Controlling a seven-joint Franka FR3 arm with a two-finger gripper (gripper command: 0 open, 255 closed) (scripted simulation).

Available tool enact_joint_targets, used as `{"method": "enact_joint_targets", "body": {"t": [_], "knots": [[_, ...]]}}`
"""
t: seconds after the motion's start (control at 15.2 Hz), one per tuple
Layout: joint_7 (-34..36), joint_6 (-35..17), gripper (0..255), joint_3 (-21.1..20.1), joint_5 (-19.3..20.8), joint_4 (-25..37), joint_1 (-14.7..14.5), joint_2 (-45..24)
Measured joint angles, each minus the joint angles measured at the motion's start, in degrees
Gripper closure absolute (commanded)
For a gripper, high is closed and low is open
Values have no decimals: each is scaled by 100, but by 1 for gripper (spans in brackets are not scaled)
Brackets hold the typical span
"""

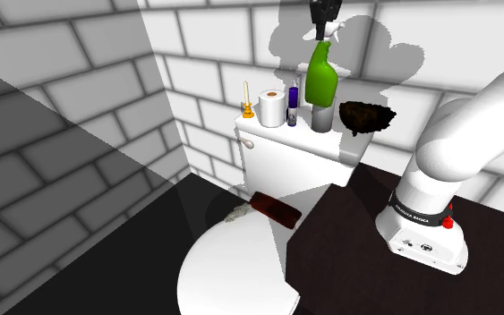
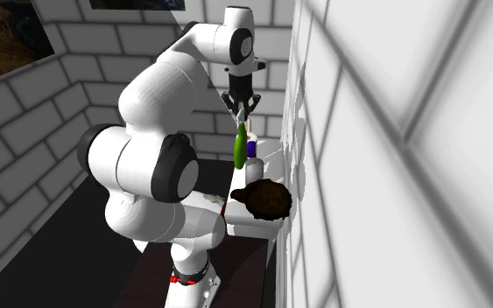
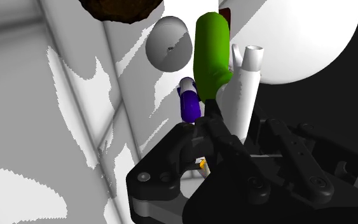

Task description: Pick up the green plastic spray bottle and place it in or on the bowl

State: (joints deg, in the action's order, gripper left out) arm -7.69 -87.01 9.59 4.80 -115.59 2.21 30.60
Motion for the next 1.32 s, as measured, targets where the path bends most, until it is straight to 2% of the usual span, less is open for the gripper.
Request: {"method": "enact_joint_targets", "body": {"t": [0.66, 1.32], "knots": [[-42, 727, 255, -9, -44, 1038, -27, -313], [-979, 1889, 255, 581, 309, 2042, 186, -77]]}}
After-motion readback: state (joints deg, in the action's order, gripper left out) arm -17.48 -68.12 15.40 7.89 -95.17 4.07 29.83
